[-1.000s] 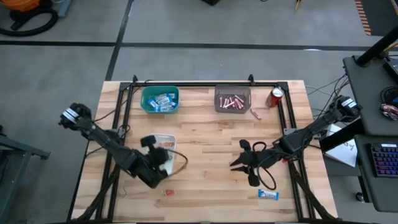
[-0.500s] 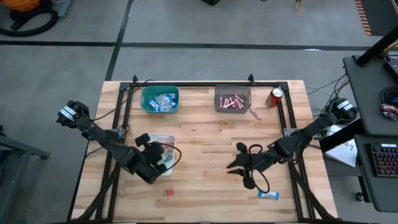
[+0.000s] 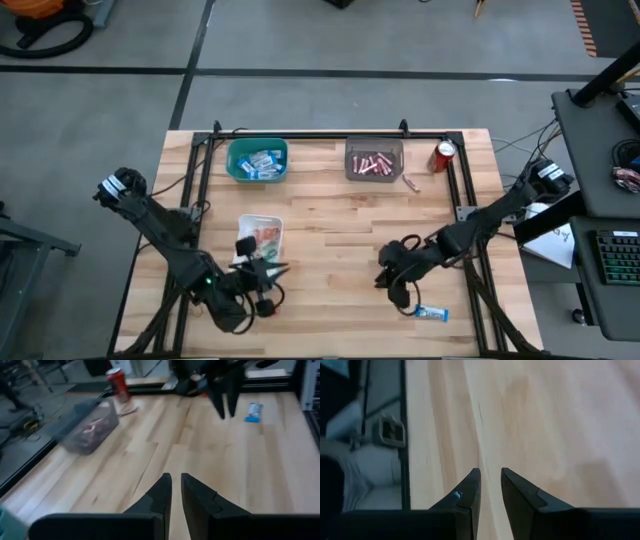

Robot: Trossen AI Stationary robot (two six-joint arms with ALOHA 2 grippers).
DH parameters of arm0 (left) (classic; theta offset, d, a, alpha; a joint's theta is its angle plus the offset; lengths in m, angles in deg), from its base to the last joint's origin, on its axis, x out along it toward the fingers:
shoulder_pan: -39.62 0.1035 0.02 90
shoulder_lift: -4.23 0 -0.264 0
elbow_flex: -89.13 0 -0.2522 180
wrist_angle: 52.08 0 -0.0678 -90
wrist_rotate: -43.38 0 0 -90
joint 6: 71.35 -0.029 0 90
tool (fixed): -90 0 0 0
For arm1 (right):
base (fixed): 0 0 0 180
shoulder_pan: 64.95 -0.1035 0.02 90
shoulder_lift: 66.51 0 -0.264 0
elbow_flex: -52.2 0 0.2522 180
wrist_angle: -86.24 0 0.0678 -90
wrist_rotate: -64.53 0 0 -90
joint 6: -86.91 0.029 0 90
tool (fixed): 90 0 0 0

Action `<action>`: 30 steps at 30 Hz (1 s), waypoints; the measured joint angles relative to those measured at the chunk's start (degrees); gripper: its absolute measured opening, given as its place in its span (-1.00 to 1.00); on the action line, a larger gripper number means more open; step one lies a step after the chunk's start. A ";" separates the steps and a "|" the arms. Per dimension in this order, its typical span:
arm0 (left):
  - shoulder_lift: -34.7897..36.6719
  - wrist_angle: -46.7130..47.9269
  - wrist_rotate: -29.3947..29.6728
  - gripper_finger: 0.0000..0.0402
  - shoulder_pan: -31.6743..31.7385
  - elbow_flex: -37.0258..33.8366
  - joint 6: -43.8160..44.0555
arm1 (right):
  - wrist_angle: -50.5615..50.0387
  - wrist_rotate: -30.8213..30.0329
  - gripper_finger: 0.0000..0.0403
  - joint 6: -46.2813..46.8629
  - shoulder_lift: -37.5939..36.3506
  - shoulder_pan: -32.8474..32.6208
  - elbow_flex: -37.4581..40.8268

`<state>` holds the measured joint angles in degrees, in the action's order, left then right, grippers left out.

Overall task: Sort candy
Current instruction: Put the orange gummy candy into the white bin, then put the white chocolate bar into the green bin

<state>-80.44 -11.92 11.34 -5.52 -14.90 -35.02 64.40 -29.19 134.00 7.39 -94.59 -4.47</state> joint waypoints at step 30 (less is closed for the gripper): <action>-7.57 3.38 -0.07 -0.87 -0.51 7.85 -13.26 | -35.92 15.51 -0.66 18.03 7.51 -16.15 -9.17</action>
<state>-88.01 -8.54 11.27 -6.03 -7.05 -48.28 28.49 -13.68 152.02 14.90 -110.74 -13.64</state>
